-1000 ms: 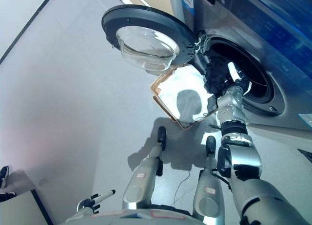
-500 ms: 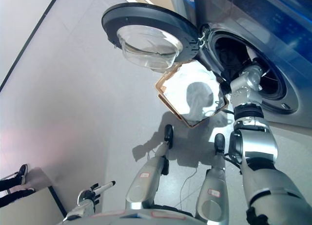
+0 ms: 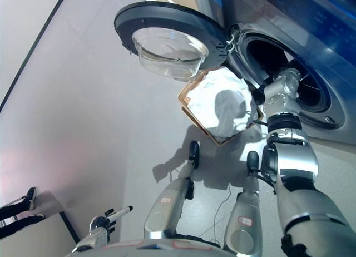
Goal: Put the clothes in the basket into the washing machine.
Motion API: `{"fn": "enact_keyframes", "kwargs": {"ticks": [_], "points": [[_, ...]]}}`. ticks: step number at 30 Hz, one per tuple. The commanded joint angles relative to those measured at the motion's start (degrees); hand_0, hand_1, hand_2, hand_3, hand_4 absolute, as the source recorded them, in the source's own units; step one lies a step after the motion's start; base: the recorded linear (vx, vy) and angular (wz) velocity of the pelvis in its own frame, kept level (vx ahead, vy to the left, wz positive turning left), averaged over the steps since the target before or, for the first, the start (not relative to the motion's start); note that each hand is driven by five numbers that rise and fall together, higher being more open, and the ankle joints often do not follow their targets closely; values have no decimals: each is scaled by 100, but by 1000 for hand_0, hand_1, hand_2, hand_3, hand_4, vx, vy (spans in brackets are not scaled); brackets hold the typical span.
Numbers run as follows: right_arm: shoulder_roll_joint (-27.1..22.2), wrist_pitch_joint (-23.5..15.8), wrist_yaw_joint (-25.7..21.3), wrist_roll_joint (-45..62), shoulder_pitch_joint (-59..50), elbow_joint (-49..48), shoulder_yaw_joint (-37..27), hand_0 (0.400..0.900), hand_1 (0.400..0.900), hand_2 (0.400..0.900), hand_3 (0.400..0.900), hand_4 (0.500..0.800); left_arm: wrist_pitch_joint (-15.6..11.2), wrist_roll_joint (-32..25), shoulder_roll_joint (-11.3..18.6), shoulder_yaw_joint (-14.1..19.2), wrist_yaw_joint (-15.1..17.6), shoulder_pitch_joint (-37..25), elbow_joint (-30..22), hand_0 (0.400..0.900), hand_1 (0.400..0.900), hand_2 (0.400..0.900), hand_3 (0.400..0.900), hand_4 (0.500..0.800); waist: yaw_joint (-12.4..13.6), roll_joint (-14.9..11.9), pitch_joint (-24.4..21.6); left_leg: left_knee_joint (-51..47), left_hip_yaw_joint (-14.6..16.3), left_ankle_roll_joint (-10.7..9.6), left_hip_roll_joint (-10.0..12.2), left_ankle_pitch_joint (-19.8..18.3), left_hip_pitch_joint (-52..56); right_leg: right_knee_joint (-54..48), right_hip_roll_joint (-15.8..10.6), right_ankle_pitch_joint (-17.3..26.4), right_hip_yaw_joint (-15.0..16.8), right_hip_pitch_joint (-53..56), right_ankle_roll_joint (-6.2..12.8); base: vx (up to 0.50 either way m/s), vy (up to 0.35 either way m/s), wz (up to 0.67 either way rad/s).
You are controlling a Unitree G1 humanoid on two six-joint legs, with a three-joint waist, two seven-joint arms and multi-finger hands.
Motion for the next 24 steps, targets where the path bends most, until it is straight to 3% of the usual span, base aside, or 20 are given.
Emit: {"fn": "enact_keyframes", "kwargs": {"ticks": [1, 10, 11, 14, 15, 16, 17, 18, 19, 20, 21, 22, 24], "points": [[-232, -289, 367, -128, -421, 33, 655, 900, 900, 900, 900, 800, -8, 59, 292, -185, 144, 100, 224, 900, 900, 900, 900, 800, -29, 350, -202, 12, -340, 247, 336, -622, 16, 510, 125, 154, 276, 25, -246, 13, 15, -20], [645, 153, 970, -540, 1786, -450, 266, 900, 900, 900, 900, 800, 24, -79, 229, -225, 89, -318, 408, 900, 900, 900, 900, 800, -205, -102, -553, 32, -247, 197, 312, -637, 241, 497, 184, 80, 280, 108, -339, 7, 0, -6], [633, 202, 1095, -675, 2264, -707, 69, 900, 900, 900, 900, 800, -18, -272, -48, -218, -119, 117, -395, 900, 900, 900, 900, 800, -124, -138, -617, 38, -268, 200, 251, -650, 281, 497, 172, 44, 252, 164, -364, -47, -45, 12], [833, 262, 1178, -797, 2863, -883, -37, 900, 900, 900, 900, 800, -61, -90, -148, -229, -56, 147, -59, 900, 900, 900, 900, 800, -163, -278, -728, 19, -239, 194, 203, -626, 352, 465, 168, 28, 196, 206, -374, -33, -51, 16], [1027, 306, 1194, -900, 3349, -1435, -240, 900, 900, 900, 900, 800, -761, 215, 142, -652, -346, 574, -3850, 900, 900, 900, 900, 800, -28, -351, -748, 34, -254, 165, 160, -577, 409, 424, 144, 7, 131, 282, -405, 18, -95, 5], [1268, 257, 1278, -1106, 3649, -1736, 5, 900, 900, 900, 900, 800, -470, 116, 298, -723, 163, -834, -2640, 900, 900, 900, 900, 800, -181, -541, -756, -9, -209, 144, 157, -633, 564, 370, 156, -42, 81, 359, -444, -31, -74, 7], [1027, 346, 1409, -1283, 4039, -984, -316, 900, 900, 900, 900, 800, 195, 120, 46, -296, 46, -94, -181, 900, 900, 900, 900, 800, -183, -591, -945, -13, -212, 191, 92, -662, 603, 305, 150, -60, 31, 454, -449, -18, -28, -9], [1025, 346, 1412, -1287, 4044, -983, -321, 900, 900, 900, 900, 800, 187, 118, 45, -303, 47, -92, -175, 900, 900, 900, 900, 800, -178, -588, -953, -13, -212, 191, 93, -665, 601, 301, 151, -59, 31, 453, -449, -70, -6, 13], [1027, 420, 1368, -1533, 4297, -1166, -552, 900, 900, 900, 900, 800, 46, 158, -80, -136, -119, 589, -1381, 900, 900, 900, 900, 800, -115, -648, -1030, -13, -225, 197, 41, -648, 608, 242, 154, -51, 28, 502, -480, -40, -43, 7], [895, 452, 1374, -1765, 4462, -990, -506, 900, 900, 900, 900, 800, 47, 254, -87, -48, -67, 689, -962, 900, 900, 900, 900, 800, -87, -725, -1133, -13, -204, 202, 30, -668, 648, 165, 125, -81, -30, 554, -480, -47, -64, 8], [773, 515, 1347, -1882, 4669, -1033, -471, 900, 900, 900, 900, 800, -69, -57, -111, 78, -311, 638, -1547, 900, 900, 900, 900, 800, -71, -772, -1219, -13, -223, 209, -5, -664, 693, 147, 128, -81, -61, 607, -475, -33, -49, -9], [827, 460, 1449, -2015, 4821, -882, -390, 900, 900, 900, 900, 800, -138, -67, -32, 60, -189, 520, -1071, 900, 900, 900, 900, 800, -115, -853, -1266, -13, -189, 212, -19, -669, 742, 107, 142, -83, -67, 654, -486, -33, -37, -9], [787, 537, 1613, -2464, 5101, -498, -233, 900, 900, 900, 900, 800, -92, -52, 63, 15, -256, 301, -542, 900, 900, 900, 900, 800, -178, -1005, -1423, -13, -181, 225, -70, -707, 836, 55, 147, -99, -80, 733, -523, -43, -40, -17]]}}
